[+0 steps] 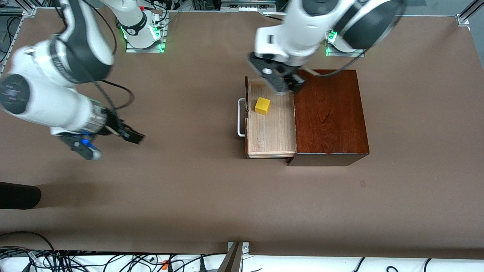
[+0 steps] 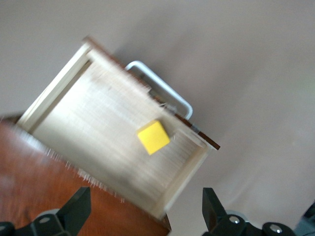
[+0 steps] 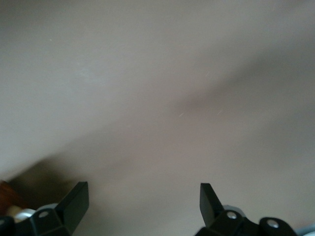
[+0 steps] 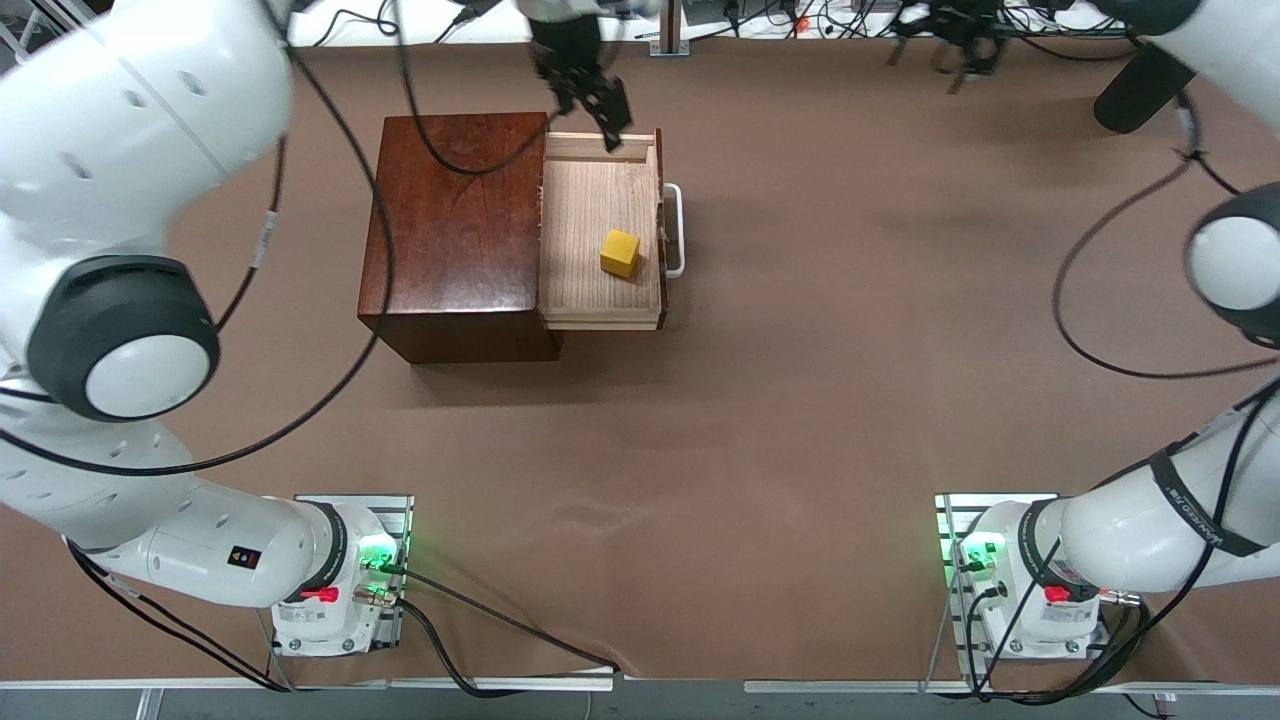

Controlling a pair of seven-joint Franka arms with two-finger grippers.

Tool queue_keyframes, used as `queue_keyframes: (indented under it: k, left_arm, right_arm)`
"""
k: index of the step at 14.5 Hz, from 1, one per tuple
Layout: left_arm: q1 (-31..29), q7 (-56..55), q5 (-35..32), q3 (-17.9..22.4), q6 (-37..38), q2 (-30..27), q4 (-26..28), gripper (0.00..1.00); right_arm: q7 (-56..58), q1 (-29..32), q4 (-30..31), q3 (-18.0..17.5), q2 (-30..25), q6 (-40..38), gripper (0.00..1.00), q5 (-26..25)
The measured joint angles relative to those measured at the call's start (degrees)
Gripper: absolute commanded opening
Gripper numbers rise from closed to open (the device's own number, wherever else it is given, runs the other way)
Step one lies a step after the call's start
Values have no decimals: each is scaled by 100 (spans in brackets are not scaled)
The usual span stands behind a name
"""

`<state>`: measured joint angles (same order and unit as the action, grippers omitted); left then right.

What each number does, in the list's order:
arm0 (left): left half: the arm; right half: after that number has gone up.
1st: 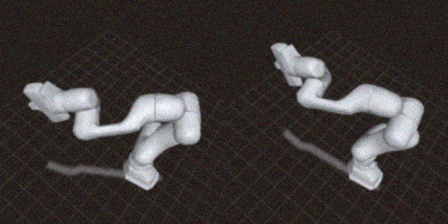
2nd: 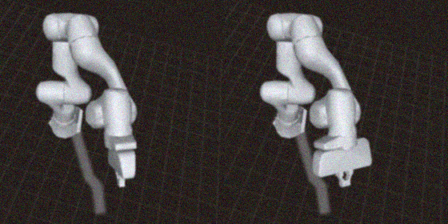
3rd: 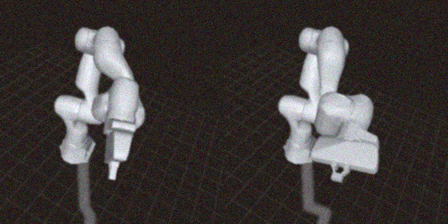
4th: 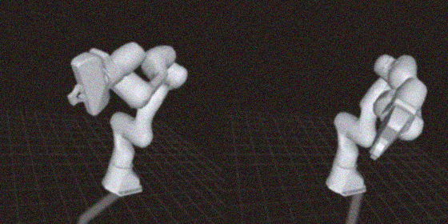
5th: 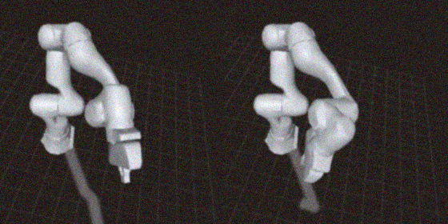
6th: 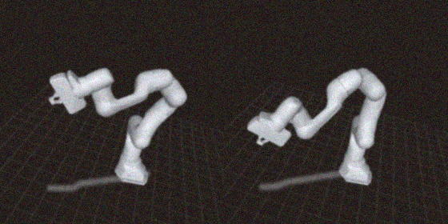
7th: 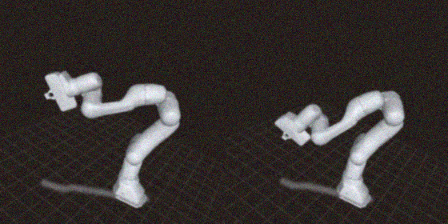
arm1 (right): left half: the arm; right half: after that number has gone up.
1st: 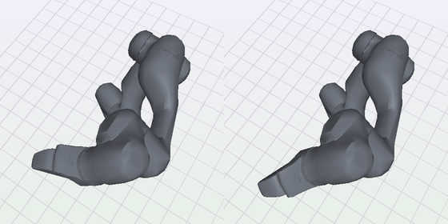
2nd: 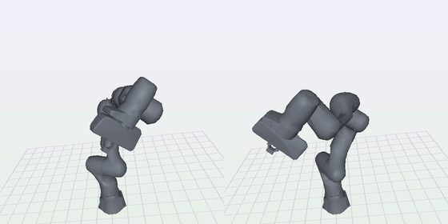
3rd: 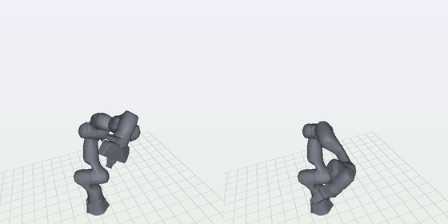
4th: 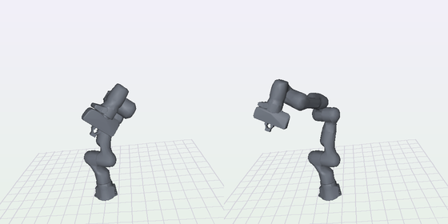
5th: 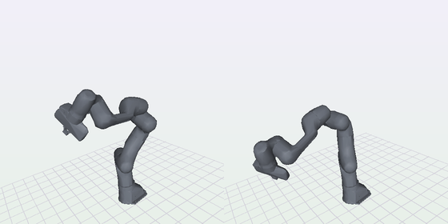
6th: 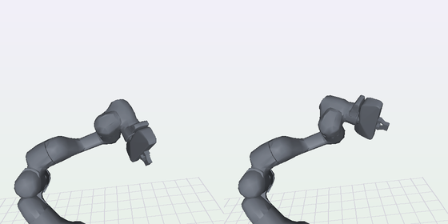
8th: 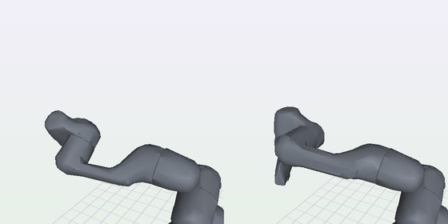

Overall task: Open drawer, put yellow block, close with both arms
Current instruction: 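Withdraw the right gripper while the left gripper moves to the drawer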

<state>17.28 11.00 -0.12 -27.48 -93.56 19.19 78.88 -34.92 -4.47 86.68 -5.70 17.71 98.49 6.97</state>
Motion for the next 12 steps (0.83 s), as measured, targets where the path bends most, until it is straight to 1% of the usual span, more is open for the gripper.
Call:
queue_keyframes:
  k: [2,4,5,7,9,11,12]
  left_arm:
    - [391,580,-187,-3,-211,239,-55,100]
    - [705,1205,-554,-10,-451,470,-78,100]
    - [858,1560,-794,-10,-509,589,-106,100]
    - [1116,2152,-1029,-4,-543,858,-234,100]
    - [1204,2539,-1089,15,-546,1151,-364,100]
    - [1199,2836,-1138,59,-610,1400,-457,100]
    - [1197,2918,-1178,67,-662,1504,-497,100]
  right_arm:
    - [1394,464,594,9,-494,99,100,-15]
    - [2489,729,852,54,-881,93,100,-179]
    - [2797,775,890,70,-1045,11,100,-307]
    - [2995,792,888,107,-1341,-337,100,-417]
    - [3128,795,834,319,-1548,-634,100,-428]
    - [3409,807,724,537,-1600,-858,100,-429]
    - [3482,811,678,584,-1599,-908,100,-449]
